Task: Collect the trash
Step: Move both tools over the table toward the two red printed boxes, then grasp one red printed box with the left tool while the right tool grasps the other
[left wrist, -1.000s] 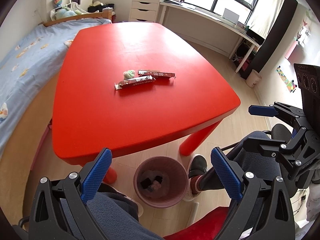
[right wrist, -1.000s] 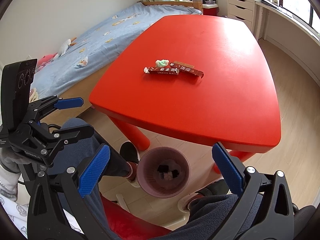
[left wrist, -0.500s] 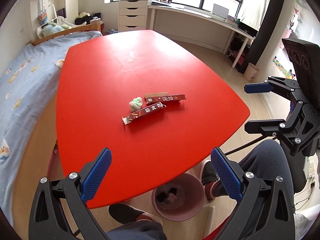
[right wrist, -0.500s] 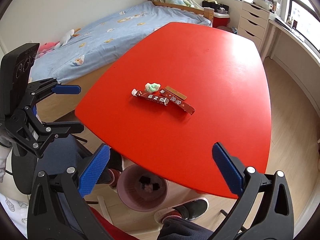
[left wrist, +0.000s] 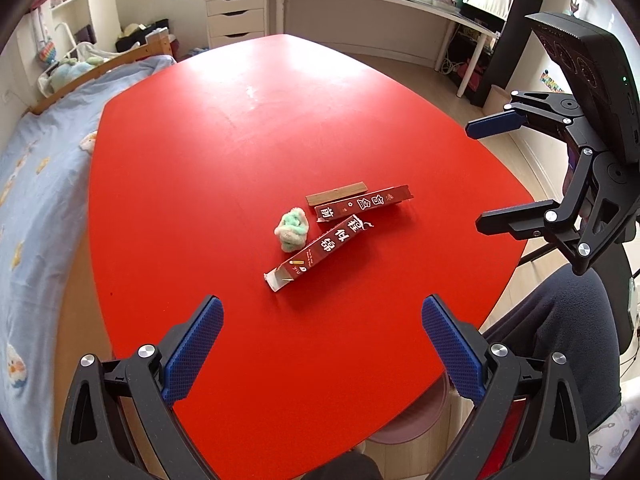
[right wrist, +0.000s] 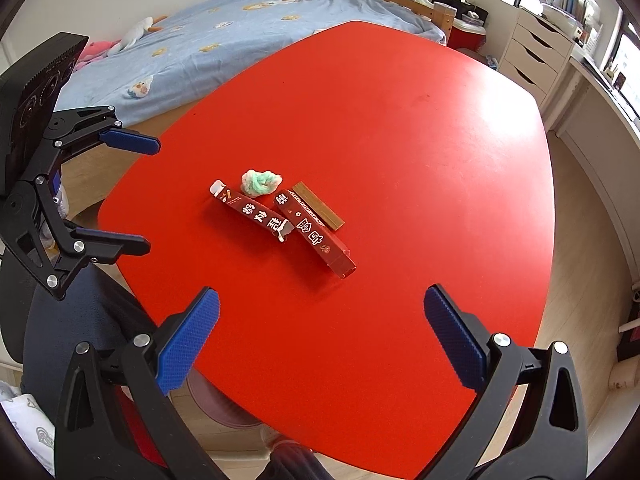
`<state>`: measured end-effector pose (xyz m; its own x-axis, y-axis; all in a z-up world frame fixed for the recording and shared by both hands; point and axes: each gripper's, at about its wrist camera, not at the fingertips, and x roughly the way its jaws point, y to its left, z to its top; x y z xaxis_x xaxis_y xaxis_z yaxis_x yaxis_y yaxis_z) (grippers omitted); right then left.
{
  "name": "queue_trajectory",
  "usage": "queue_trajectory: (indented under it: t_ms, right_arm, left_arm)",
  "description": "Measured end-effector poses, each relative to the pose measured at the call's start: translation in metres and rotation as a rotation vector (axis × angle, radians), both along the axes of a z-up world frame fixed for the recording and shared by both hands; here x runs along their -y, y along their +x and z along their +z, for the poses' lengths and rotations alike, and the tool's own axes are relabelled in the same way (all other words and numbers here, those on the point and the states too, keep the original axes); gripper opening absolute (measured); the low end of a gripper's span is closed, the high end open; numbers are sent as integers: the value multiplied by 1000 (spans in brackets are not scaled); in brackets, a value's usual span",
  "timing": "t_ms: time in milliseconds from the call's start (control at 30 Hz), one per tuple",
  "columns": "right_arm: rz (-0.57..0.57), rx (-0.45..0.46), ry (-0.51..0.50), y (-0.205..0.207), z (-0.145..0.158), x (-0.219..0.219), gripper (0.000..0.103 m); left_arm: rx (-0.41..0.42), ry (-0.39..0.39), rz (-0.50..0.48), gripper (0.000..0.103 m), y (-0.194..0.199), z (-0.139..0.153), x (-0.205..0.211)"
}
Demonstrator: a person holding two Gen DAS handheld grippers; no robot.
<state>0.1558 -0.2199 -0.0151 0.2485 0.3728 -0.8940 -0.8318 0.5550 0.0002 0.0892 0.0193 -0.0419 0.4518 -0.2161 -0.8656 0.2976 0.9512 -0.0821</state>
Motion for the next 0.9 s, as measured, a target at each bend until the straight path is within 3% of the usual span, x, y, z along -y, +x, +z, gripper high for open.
queue_trajectory:
  t_ms: [233,300,433,733,900]
  right_arm:
    - [67,-1,-56,17,-25,-25,100]
    - [80,-8,-71,21,-32,-30,91]
    - [92,-20,-113,27,-46,-37,86]
    - [98,-36,-118,37,-56,-43,62]
    - [112,-32,-121,36,-60,-48,52]
  left_arm:
    - [-56,57,-64,95,26,-24,5]
    - [-58,63,-79,95,30,-27,8]
    - [-68,69,-98,95,36,-35,10]
    - [-57,64,-144,95,37,-43,11]
    - [-57,59,-146,81,39,-45,12]
